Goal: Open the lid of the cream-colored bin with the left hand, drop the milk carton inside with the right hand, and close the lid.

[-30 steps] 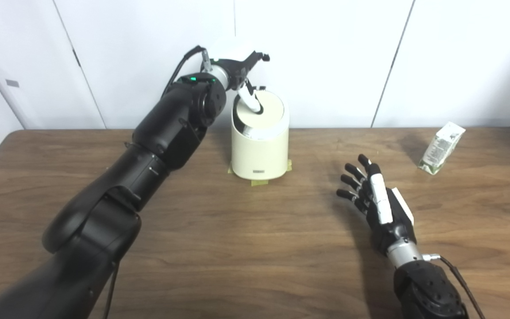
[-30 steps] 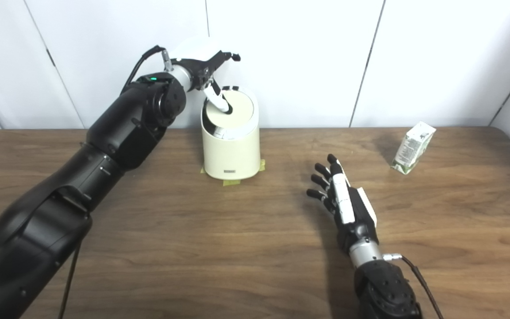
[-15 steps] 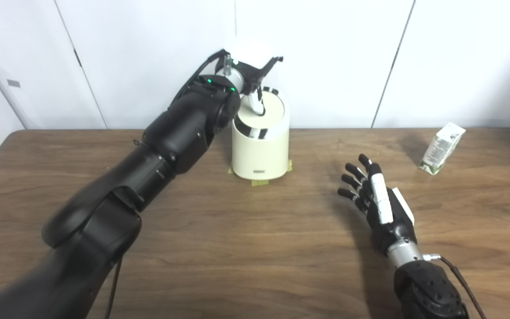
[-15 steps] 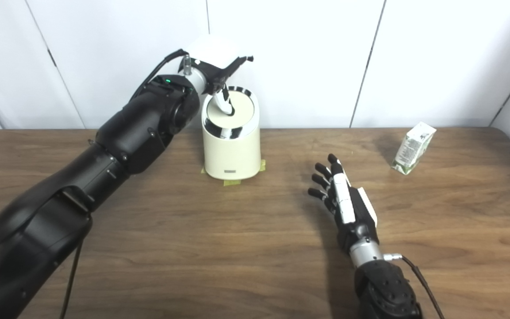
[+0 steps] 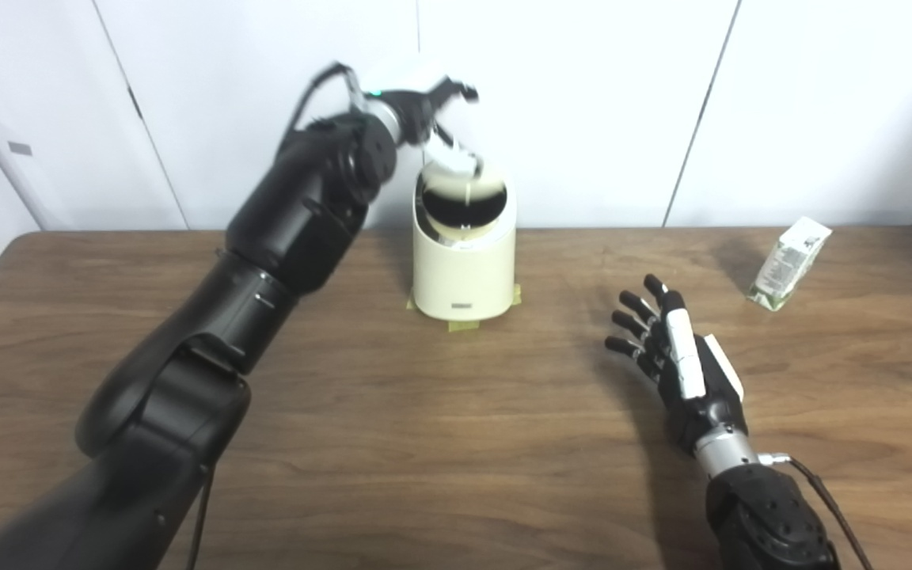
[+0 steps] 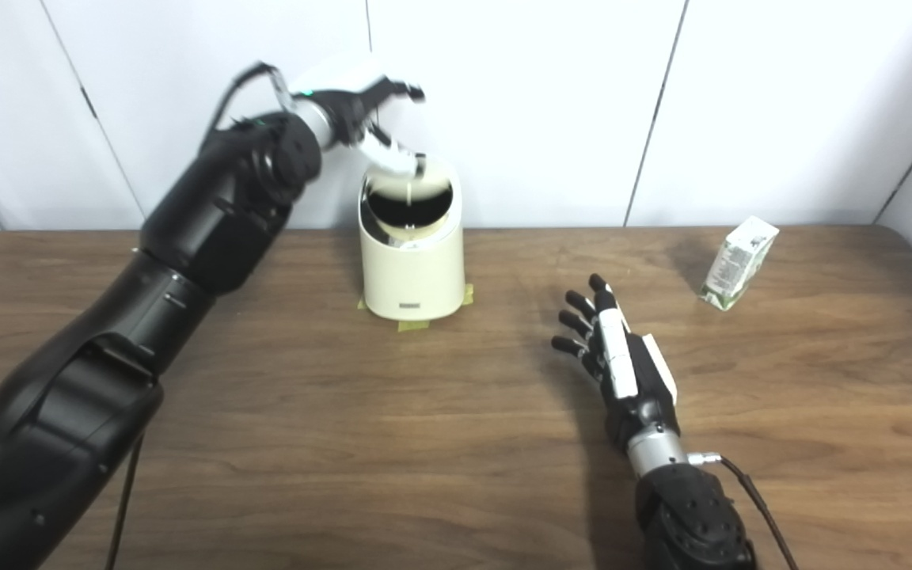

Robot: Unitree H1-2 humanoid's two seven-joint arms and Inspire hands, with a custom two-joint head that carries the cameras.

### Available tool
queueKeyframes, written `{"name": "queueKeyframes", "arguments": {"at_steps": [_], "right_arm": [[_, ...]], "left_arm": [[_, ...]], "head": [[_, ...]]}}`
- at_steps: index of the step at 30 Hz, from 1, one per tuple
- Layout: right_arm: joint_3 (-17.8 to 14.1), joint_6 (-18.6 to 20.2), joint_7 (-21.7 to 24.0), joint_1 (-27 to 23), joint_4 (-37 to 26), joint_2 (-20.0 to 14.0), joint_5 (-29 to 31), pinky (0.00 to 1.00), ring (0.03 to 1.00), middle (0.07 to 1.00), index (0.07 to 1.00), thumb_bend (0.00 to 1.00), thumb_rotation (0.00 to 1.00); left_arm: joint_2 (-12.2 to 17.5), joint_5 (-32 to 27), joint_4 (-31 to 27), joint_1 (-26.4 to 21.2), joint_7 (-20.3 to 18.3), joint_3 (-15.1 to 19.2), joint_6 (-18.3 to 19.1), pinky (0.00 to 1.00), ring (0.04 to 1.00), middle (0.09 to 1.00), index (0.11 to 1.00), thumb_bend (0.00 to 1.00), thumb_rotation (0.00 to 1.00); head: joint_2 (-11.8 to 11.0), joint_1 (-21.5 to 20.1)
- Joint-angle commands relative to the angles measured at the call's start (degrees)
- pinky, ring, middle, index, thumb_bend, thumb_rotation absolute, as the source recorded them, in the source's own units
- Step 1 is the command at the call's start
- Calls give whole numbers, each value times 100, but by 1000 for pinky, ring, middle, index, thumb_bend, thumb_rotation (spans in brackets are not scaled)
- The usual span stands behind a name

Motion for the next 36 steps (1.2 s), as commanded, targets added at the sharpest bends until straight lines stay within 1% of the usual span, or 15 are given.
{"name": "queueKeyframes", "arguments": {"at_steps": [1,3,5,7,9,11,14,15,17,18,22,23,28,32,36], "right_arm": [[-39,-217,-13,-231,-132,-15,9,767,887,914,989,648,1000],[-48,-220,-17,-230,-121,-14,11,768,887,914,988,646,1000],[-53,-204,-25,-224,-132,-17,1,767,888,913,985,644,1000],[-51,-142,-34,-215,-192,-22,-13,766,887,913,981,647,1000],[-54,-92,-38,-207,-243,-26,-17,767,887,915,980,642,1000],[-73,-94,-48,-204,-245,-43,-26,763,886,913,977,621,1000],[-131,-149,-32,-214,-207,-115,-14,750,880,908,975,605,1000],[-167,-170,-13,-223,-190,-143,22,761,886,913,978,618,966],[-210,-163,4,-232,-206,-181,57,779,896,922,984,650,903],[-220,-138,3,-233,-247,-201,55,782,896,925,984,662,857],[-228,-66,-22,-236,-376,-227,37,762,878,920,970,591,617],[-228,-80,-52,-237,-397,-223,0,756,877,920,968,588,591],[-329,-304,-170,-262,-381,-219,-43,716,833,900,943,616,354],[-500,-650,-212,-296,-208,-375,-60,704,821,899,922,735,343],[-612,-879,-379,-324,47,-655,-466,715,829,895,919,708,332]], "left_arm": [[114,-265,-373,-246,131,336,218,707,827,865,859,518,486],[129,-422,-682,-58,294,620,354,685,801,844,831,456,494],[119,-587,-1042,260,476,937,433,707,807,843,834,404,602],[53,-803,-1396,649,616,1284,459,778,854,882,864,382,768],[33,-1028,-1691,1009,704,1496,428,825,882,895,867,382,814],[-3,-1335,-2013,1374,730,1726,418,804,869,885,872,374,903],[-136,-1777,-2486,1859,635,2130,463,814,879,890,886,403,900],[-187,-1921,-2668,2050,615,2261,464,823,889,907,908,397,946],[-278,-2107,-2942,2347,653,2428,464,838,896,912,920,406,956],[-330,-2197,-3070,2503,732,2476,460,836,893,909,920,411,959],[-445,-2677,-3337,3072,895,2589,348,870,915,935,953,438,993],[-493,-2800,-3353,3230,944,2620,308,874,918,939,957,440,997],[-786,-3197,-3377,3756,1350,2679,20,906,943,964,977,441,946],[-997,-3318,-3445,4121,1672,2598,-285,903,955,976,991,474,981],[-1108,-3436,-3447,4361,1835,2526,-464,918,960,979,1000,473,999]], "head": [[0,4],[-3,2],[-3,2],[13,-17],[13,-24],[17,-26],[23,-33],[28,-37],[44,-85],[59,-107],[57,-133],[65,-159],[104,-258],[121,-377],[143,-621]]}}
